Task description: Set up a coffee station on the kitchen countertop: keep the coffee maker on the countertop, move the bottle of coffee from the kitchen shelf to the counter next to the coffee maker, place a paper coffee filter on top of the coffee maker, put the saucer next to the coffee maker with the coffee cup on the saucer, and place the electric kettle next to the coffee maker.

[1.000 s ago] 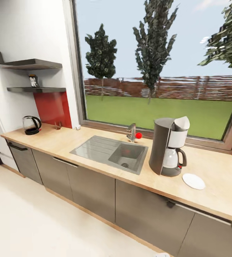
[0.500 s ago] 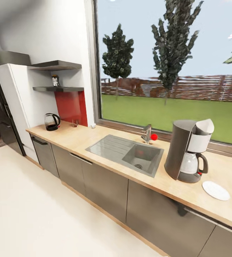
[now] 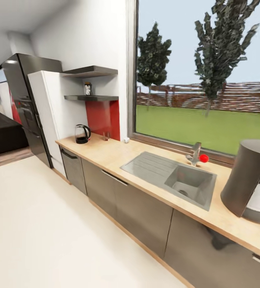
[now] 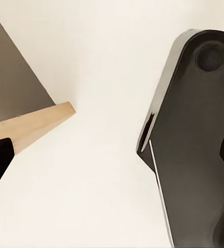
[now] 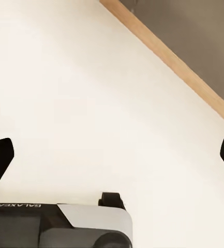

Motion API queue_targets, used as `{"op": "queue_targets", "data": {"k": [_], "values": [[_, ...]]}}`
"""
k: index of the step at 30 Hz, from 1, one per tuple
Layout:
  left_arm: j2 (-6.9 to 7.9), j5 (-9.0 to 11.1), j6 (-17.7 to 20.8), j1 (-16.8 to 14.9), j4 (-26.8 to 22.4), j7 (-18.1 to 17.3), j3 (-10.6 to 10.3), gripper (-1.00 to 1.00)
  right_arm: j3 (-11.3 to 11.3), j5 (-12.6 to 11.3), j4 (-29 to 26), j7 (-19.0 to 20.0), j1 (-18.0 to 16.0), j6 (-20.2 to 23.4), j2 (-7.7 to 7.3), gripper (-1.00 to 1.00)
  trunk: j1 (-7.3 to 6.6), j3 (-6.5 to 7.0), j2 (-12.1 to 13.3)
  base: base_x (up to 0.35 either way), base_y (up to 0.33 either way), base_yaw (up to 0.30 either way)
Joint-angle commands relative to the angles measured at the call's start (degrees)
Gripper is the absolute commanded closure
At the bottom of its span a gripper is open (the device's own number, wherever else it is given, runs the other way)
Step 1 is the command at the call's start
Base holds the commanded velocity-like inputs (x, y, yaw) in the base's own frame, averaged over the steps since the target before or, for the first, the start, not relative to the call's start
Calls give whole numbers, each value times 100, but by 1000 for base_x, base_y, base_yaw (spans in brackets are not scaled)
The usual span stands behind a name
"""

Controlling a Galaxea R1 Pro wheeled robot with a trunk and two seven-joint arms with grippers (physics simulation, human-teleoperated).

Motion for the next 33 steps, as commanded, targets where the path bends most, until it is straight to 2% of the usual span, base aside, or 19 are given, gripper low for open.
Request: {"op": "queue_targets", "data": {"k": [1,12,28,33], "values": [[-2,60,-13,4,-9,-3,-14,-100,29,36,9,-35,-3,-5,2,-100,4,-6,-2,208,278,235],[-1,60,-14,-27,-8,-3,-31,-100,29,36,9,-44,-3,-5,2,-100,4,-71,-2,266,228,227],[-5,43,-14,-40,-10,-3,-41,-100,29,36,9,-44,-3,-5,2,-100,4,-170,-2,335,26,219],[-4,43,-14,-40,-8,-3,-41,-100,25,36,9,-48,-3,-5,2,-100,4,-198,-2,337,149,189]]}}
